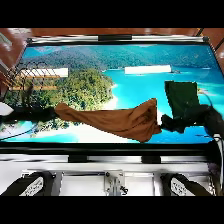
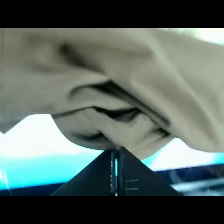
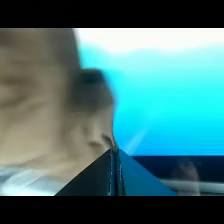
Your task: Fold the shirts.
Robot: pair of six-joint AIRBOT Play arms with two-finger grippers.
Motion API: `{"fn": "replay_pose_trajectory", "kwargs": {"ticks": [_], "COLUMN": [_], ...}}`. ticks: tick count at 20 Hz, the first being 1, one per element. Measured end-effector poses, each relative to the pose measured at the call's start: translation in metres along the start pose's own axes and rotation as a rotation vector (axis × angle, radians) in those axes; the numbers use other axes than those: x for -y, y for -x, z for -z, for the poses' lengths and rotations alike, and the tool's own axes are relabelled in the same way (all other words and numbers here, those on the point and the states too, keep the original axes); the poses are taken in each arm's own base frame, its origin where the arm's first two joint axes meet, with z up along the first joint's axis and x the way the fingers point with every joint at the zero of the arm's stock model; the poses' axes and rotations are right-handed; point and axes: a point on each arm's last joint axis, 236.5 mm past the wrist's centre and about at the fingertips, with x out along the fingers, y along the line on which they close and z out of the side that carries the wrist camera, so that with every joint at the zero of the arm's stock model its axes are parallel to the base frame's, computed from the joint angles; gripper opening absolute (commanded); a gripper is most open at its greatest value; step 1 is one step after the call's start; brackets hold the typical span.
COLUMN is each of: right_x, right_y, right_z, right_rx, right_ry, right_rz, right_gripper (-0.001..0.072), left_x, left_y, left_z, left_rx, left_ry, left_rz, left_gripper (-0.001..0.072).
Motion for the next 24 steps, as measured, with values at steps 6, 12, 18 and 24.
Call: {"fn": "replay_pose_trajectory", "kwargs": {"ticks": [6, 12, 18, 24], "right_x": [-0.101, -0.211, -0.231, -0.199], "right_y": [0.188, 0.405, 0.466, 0.421], "right_z": [-0.049, -0.013, 0.018, 0.008], "right_rx": [0.520, 1.103, 1.243, 1.060], "right_ry": [0.276, 0.390, 0.396, 0.365], "right_rz": [-0.072, -0.290, -0.335, -0.173], "right_gripper": [0.0057, 0.0057, 0.0057, 0.0057], "left_x": [0.108, 0.225, 0.188, 0.112], "left_y": [0.184, 0.425, 0.430, 0.363], "left_z": [-0.111, -0.117, -0.105, -0.090], "left_rx": [0.535, 1.144, 1.055, 0.734], "left_ry": [-0.306, -0.518, -0.483, -0.356], "left_rz": [0.050, 0.127, -0.091, -0.297], "left_gripper": [0.0035, 0.0034, 0.0034, 0.0034]}}
